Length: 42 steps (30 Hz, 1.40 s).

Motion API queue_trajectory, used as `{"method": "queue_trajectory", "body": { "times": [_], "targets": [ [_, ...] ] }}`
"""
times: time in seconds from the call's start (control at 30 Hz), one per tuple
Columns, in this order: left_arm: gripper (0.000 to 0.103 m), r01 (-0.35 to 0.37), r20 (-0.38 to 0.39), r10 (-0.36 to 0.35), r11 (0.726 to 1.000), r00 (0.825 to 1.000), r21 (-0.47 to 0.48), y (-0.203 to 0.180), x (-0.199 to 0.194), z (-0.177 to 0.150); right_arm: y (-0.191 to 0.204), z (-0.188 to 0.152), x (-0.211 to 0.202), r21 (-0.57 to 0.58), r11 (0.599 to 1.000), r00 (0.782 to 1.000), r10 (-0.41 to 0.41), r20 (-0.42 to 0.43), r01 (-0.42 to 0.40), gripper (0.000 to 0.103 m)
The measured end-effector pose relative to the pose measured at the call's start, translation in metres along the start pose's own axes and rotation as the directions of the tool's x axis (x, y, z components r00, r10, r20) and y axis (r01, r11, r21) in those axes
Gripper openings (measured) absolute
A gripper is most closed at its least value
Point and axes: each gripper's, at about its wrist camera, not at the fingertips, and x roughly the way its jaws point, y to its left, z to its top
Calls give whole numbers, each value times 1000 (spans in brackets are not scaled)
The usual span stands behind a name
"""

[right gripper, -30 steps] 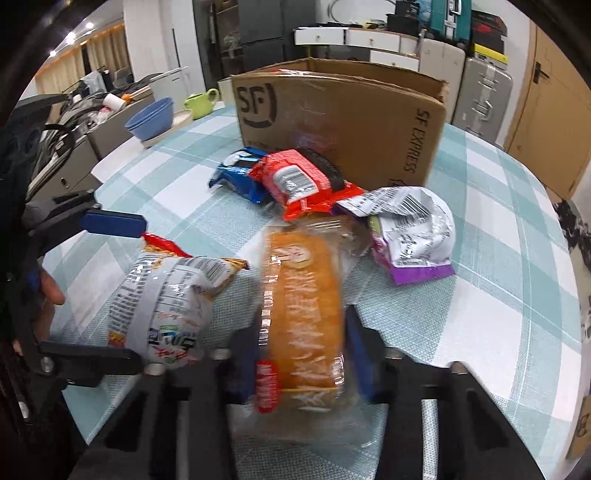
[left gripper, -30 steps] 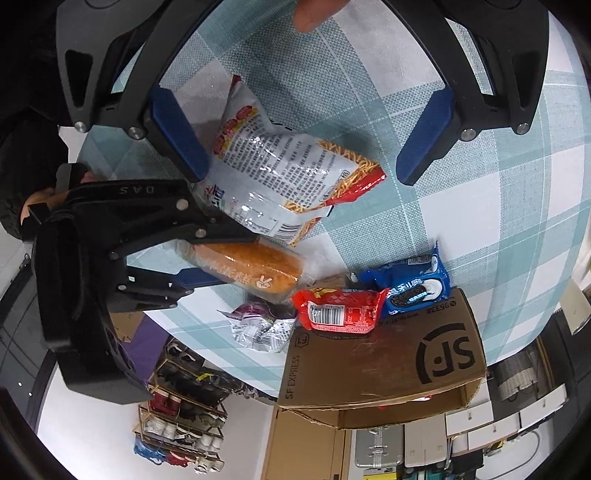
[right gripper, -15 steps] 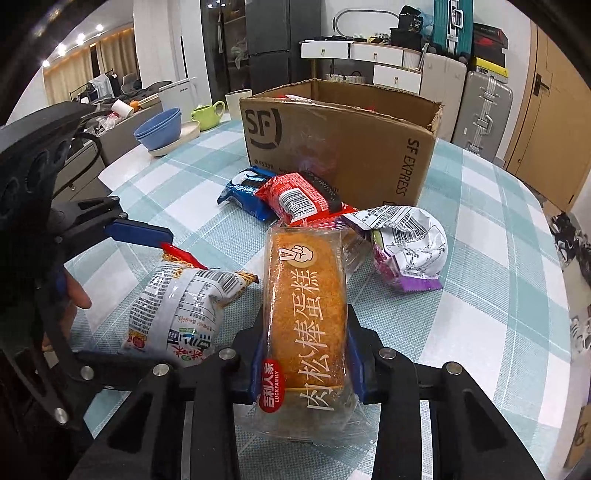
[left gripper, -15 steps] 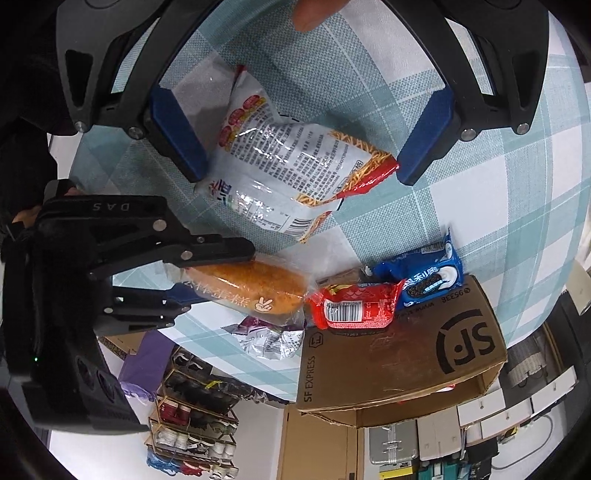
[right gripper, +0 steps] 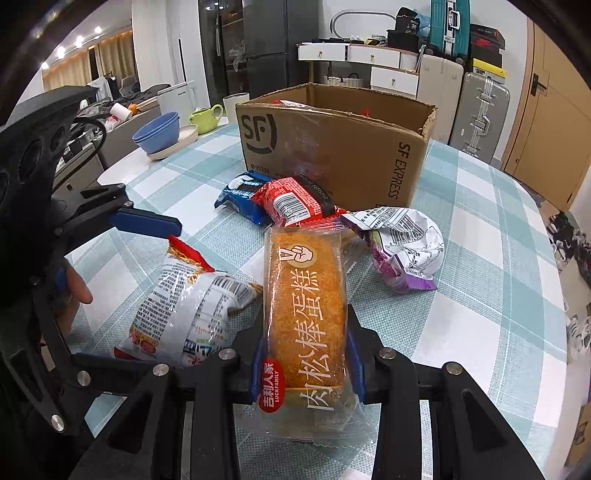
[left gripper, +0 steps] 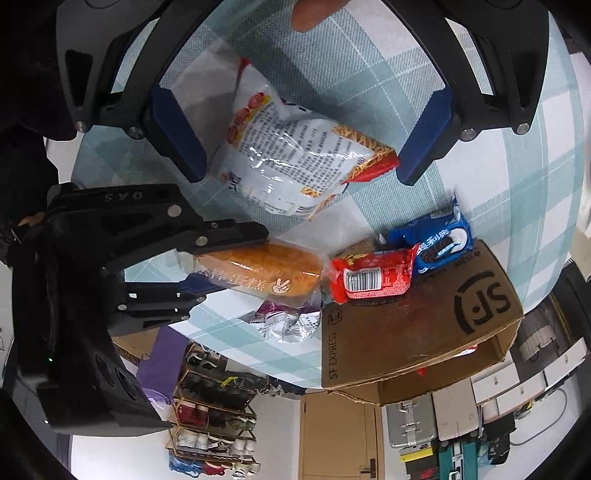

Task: Organize snacks
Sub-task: 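Close left tool on white-red chip bag while right tool holds bread loaf, then carry the chip bag and bread loaf over the cardboard box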

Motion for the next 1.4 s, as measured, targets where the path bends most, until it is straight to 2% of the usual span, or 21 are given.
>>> {"method": "queue_trajectory", "body": {
  "times": [0.17, 0.3, 0.43, 0.57, 0.73, 0.9, 0.97, 1.03, 1.07, 1.17, 1.2, 1.27, 1.4],
  "targets": [
    [102, -32, -27, 33, 999, 999, 29, 2, -2, -6, -3, 1, -1, 8, 1000, 1000, -3, 7, 3, 36],
    [102, -14, 3, 14, 999, 1000, 30, 6, -13, -9, -5, 1, -2, 13, 1000, 1000, -1, 11, 1, 36],
    [102, 7, 21, -10, 993, 1000, 119, -10, -13, -5, -6, 1, -3, 11, 1000, 1000, -2, 10, 2, 36],
    [102, 10, -7, -9, 983, 1000, 183, -20, 2, 2, -7, 1, -3, 14, 1000, 1000, -3, 12, 2, 36],
    [102, 31, -73, -20, 989, 997, 146, -11, 20, -1, -8, 1, -5, 18, 1000, 1000, 0, 16, 0, 36],
    [101, 30, -92, -20, 994, 996, 107, -5, 20, -7, -7, 0, -6, 16, 1000, 1000, 4, 18, -5, 36],
    [95, 12, -95, -3, 995, 996, 94, -1, 21, -10, -6, 1, -8, 14, 1000, 1000, 6, 21, -6, 36],
    [79, 1, -100, 6, 998, 995, 67, 5, 24, -10, -5, 1, -10, 10, 1000, 1000, 6, 25, -6, 36],
    [76, 3, -100, 2, 999, 995, 54, 7, 25, -11, -4, 1, -10, 8, 1000, 1000, 6, 27, -6, 36],
    [66, 22, -60, -21, 1000, 998, 15, 15, 18, -14, -3, 2, -13, 7, 1000, 999, 4, 38, -4, 36],
    [57, 32, -41, -32, 999, 999, 3, 17, 15, -13, -2, 3, -15, 7, 1000, 999, 3, 46, -3, 36],
    [54, 55, -23, -55, 998, 998, -34, 21, 8, -18, -2, 3, -18, 6, 1000, 999, 3, 53, -3, 36],
    [51, 48, 6, -47, 996, 999, -78, 26, 3, -26, -2, 4, -21, 8, 1000, 998, 0, 63, -1, 36]
  ]
}}
